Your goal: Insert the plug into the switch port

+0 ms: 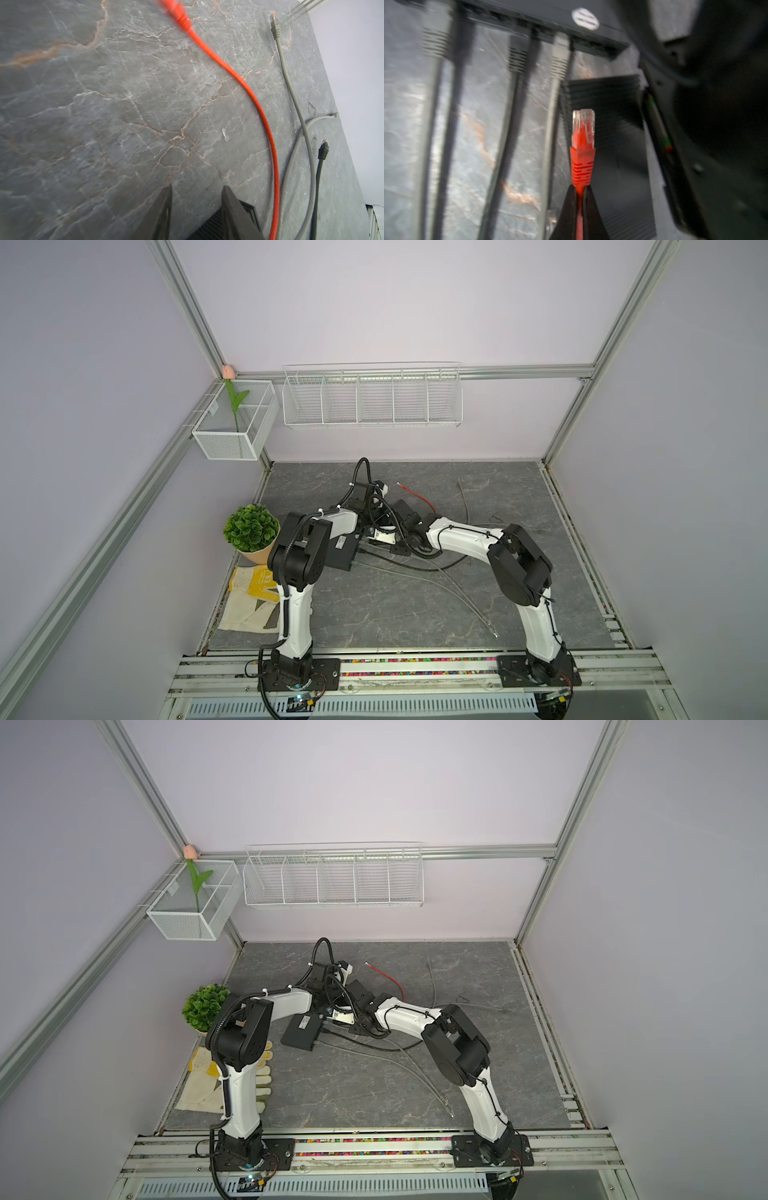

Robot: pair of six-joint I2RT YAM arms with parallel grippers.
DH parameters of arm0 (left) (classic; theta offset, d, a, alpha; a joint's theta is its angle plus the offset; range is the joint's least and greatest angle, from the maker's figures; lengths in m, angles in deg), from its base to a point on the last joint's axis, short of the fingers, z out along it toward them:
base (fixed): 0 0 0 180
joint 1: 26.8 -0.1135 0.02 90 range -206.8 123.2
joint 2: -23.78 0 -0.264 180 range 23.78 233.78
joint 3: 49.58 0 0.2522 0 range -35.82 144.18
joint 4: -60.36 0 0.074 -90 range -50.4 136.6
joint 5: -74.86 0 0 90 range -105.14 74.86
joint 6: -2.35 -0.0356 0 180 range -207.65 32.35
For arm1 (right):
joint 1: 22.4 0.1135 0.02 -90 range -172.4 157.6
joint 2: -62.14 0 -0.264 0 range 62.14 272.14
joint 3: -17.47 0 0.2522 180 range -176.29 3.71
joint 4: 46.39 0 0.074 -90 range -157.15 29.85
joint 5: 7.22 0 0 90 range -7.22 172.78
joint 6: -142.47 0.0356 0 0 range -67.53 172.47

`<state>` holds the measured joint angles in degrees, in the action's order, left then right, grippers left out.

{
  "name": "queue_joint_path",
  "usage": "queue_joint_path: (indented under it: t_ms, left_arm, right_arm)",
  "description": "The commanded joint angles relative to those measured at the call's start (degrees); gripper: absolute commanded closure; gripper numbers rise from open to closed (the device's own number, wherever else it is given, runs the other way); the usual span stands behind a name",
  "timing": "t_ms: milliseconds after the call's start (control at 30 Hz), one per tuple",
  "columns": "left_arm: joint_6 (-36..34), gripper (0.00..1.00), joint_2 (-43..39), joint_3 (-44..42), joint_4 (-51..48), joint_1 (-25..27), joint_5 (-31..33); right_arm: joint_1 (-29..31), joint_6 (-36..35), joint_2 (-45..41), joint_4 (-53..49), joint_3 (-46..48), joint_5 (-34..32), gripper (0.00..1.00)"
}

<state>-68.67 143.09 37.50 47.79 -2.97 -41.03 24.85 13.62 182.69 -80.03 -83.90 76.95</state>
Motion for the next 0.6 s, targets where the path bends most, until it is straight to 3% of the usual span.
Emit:
queue_joint_path:
  t_ms: [0, 433, 567]
  left_arm:
    - [0.3, 0.59, -0.4, -1.0, -1.2, -0.8, 0.0]
    - [3.9, 0.59, -6.1, -6.8, 3.0, -4.7, 2.0]
    - [4.2, 0.59, -8.5, -8.3, 3.2, -6.2, 3.3]
  right_arm:
    - [-1.4, -1.4, -1.6, -1.4, -1.2, -2.7, 0.93]
    - [-3.2, -0.7, 3.5, -4.4, -5.2, -5.9, 0.93]
    - [-3.3, 0.2, 0.8, -3.1, -3.3, -7.3, 0.93]
